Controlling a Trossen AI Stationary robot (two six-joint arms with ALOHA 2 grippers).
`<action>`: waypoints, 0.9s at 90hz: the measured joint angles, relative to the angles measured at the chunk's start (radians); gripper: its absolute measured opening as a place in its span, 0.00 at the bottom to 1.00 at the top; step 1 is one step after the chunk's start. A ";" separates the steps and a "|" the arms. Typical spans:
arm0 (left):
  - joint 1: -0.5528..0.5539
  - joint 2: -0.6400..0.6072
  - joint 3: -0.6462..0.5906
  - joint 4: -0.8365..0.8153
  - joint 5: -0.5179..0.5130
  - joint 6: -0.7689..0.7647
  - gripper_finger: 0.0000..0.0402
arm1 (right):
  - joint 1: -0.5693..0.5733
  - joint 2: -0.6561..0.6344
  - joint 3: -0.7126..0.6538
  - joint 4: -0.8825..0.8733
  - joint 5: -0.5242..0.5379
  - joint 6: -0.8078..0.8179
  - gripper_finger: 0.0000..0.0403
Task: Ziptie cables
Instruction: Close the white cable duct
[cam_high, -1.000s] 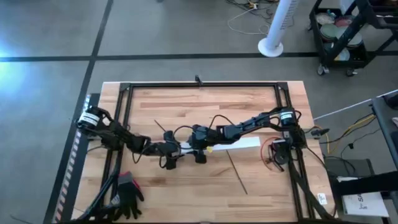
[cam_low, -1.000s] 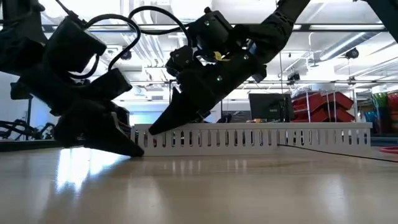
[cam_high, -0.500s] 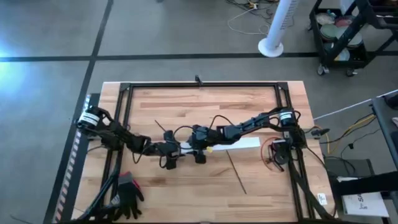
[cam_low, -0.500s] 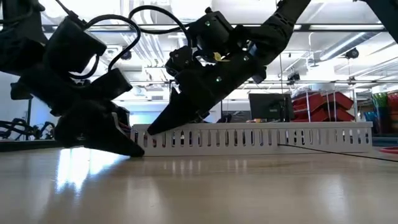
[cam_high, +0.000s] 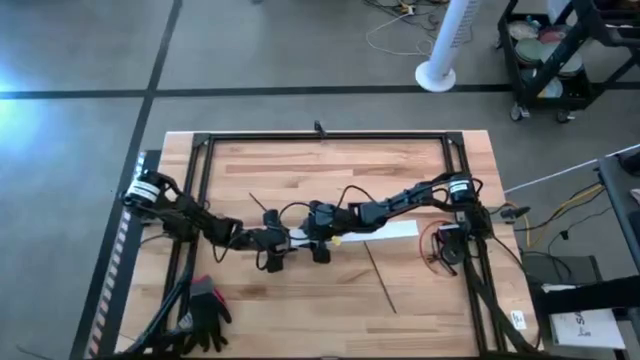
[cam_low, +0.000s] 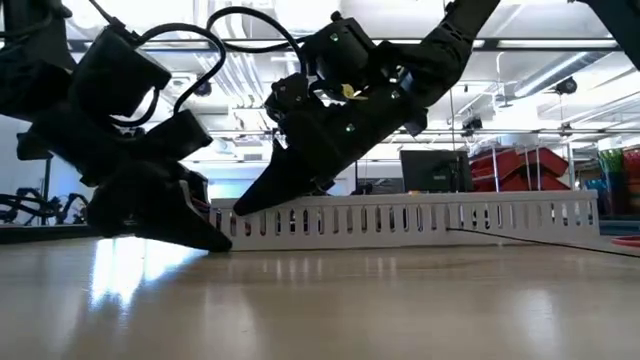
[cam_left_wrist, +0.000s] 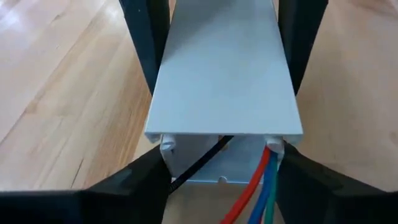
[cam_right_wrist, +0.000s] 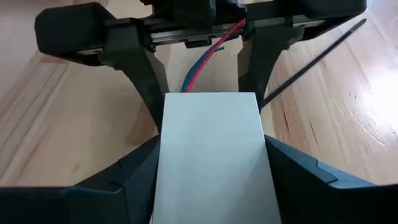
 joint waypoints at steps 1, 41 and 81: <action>0.000 0.000 0.000 0.000 0.000 0.000 0.54 | 0.000 0.004 0.001 0.002 0.000 0.000 0.57; 0.000 0.000 0.002 -0.007 0.022 -0.019 0.54 | 0.003 0.008 0.016 -0.051 0.001 0.017 0.56; 0.000 0.001 0.002 -0.002 0.027 -0.035 0.52 | 0.002 -0.007 0.020 -0.136 0.003 0.023 0.56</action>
